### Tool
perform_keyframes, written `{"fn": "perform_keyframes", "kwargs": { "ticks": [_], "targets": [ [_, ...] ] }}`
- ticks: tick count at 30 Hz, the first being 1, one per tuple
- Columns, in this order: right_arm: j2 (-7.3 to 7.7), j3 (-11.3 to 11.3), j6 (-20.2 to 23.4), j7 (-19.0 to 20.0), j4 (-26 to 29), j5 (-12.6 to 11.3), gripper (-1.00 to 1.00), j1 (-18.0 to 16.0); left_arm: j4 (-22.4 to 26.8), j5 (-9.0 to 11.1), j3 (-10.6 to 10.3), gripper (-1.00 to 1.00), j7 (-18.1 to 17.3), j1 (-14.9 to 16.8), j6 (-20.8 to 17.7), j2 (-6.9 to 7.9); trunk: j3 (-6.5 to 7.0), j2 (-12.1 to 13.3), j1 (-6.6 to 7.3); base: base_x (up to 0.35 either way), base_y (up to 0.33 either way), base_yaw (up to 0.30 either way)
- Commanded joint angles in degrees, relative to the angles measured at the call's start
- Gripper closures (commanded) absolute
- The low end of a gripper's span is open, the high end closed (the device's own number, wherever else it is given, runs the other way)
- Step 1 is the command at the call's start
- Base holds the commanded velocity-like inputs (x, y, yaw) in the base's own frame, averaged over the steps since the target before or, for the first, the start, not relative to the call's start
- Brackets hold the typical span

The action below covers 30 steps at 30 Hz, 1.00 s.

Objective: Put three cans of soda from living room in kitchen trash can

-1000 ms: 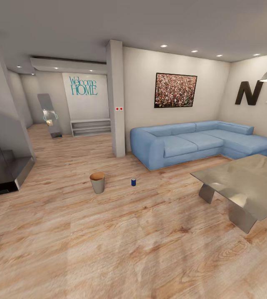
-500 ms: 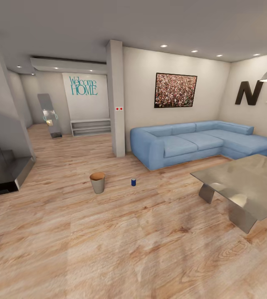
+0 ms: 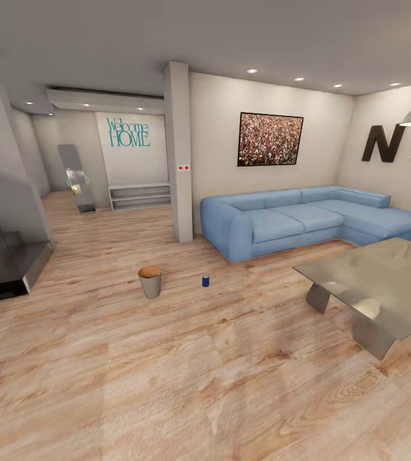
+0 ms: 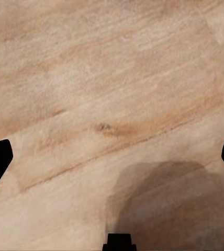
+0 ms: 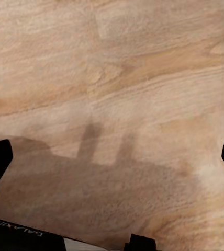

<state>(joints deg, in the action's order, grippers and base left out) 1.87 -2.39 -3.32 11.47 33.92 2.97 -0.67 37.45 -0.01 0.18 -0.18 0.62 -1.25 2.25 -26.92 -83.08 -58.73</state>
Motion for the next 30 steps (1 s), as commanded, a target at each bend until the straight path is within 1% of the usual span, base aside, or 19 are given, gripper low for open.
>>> {"fn": "perform_keyframes", "kwargs": {
  "ticks": [1, 5, 8, 9, 10, 13, 15, 17, 18, 21, 23, 28, 29, 30],
  "targets": [
    [-0.01, -0.02, 0.07, 0.05, 2.19, 0.02, -1.00, 0.00, 3.46, 0.02, 0.02, -1.00, 0.00, -0.07, -0.95, -0.01, -0.01, 0.00, 0.00, 0.000, 0.000, 0.000],
    [-0.05, -0.05, 0.57, 0.17, 11.01, 0.02, -1.00, -0.02, 17.14, 0.02, 0.00, -1.00, -0.03, -0.25, -5.08, 0.00, -0.01, 0.00, 0.00, 0.000, 0.000, 0.000],
    [-0.14, -0.06, 3.05, 0.24, 18.44, -0.04, -1.00, -0.04, 25.08, -0.02, -0.05, -1.00, -0.07, -0.51, -7.06, 0.02, -0.01, 0.00, 0.00, 0.000, 0.000, 0.000],
    [-0.21, -0.06, 4.54, 0.27, 20.99, -0.08, -1.00, -0.09, 26.97, -0.01, -0.06, -1.00, -0.12, -0.57, -7.46, 0.02, -0.01, 0.00, 0.00, 0.000, 0.000, 0.000],
    [-0.21, -0.06, 4.54, 0.27, 20.99, -0.08, -1.00, -0.09, 26.97, -0.01, -0.06, -1.00, -0.12, -0.57, -7.46, 0.02, -0.01, 0.00, 0.00, 0.000, 0.000, 0.000],
    [-0.39, -0.15, 9.27, 0.40, 28.00, -0.16, -1.00, -0.75, 30.50, -0.02, -0.12, -1.00, -0.34, -0.65, -8.00, 0.07, -0.01, 0.00, 0.00, 0.000, 0.000, 0.000],
    [-0.52, -0.56, 11.54, 0.64, 31.55, -0.19, -1.00, -1.41, 31.66, -0.22, -0.17, -1.00, -0.38, -0.67, -8.05, 0.12, -0.01, 0.00, 0.00, 0.000, 0.000, 0.000],
    [-0.54, -1.34, 12.96, 0.92, 33.81, -0.23, -1.00, -1.93, 32.10, -0.42, -0.21, -1.00, -0.40, -0.68, -7.99, 0.15, -0.01, 0.00, 0.00, 0.000, 0.000, 0.000],
    [-0.54, -1.34, 12.96, 0.92, 33.81, -0.23, -1.00, -1.93, 32.10, -0.42, -0.21, -1.00, -0.40, -0.68, -7.99, 0.15, -0.01, 0.00, 0.00, 0.000, 0.000, 0.000],
    [-0.44, -2.35, 13.66, 1.14, 35.32, -0.31, -1.00, -2.38, 31.07, -0.59, -0.22, -1.00, -0.42, -0.65, -7.18, 0.22, -0.01, 0.00, 0.00, 0.000, 0.000, 0.000],
    [-0.36, -2.75, 12.51, 1.22, 34.95, -0.25, -1.00, -2.54, 29.49, -0.58, -0.19, -1.00, -0.42, -0.64, -5.70, 0.25, -0.01, 0.00, 0.00, 0.000, 0.000, 0.000],
    [-0.07, -2.83, 5.63, 1.26, 33.61, -0.29, -1.00, -2.62, 23.88, -0.64, -0.18, -1.00, -0.50, -0.49, 0.31, 0.26, -0.01, 0.00, 0.00, 0.000, 0.000, 0.000],
    [-0.07, -2.83, 5.63, 1.26, 33.61, -0.29, -1.00, -2.62, 23.88, -0.64, -0.18, -1.00, -0.50, -0.49, 0.31, 0.26, -0.01, 0.00, 0.00, 0.000, 0.000, 0.000],
    [-0.02, -2.81, 4.57, 1.26, 33.48, -0.30, -1.00, -2.56, 22.85, -0.62, -0.21, -1.00, -0.50, -0.48, 1.41, 0.25, -0.01, 0.00, 0.00, 0.000, 0.000, 0.000]
  ]
}}
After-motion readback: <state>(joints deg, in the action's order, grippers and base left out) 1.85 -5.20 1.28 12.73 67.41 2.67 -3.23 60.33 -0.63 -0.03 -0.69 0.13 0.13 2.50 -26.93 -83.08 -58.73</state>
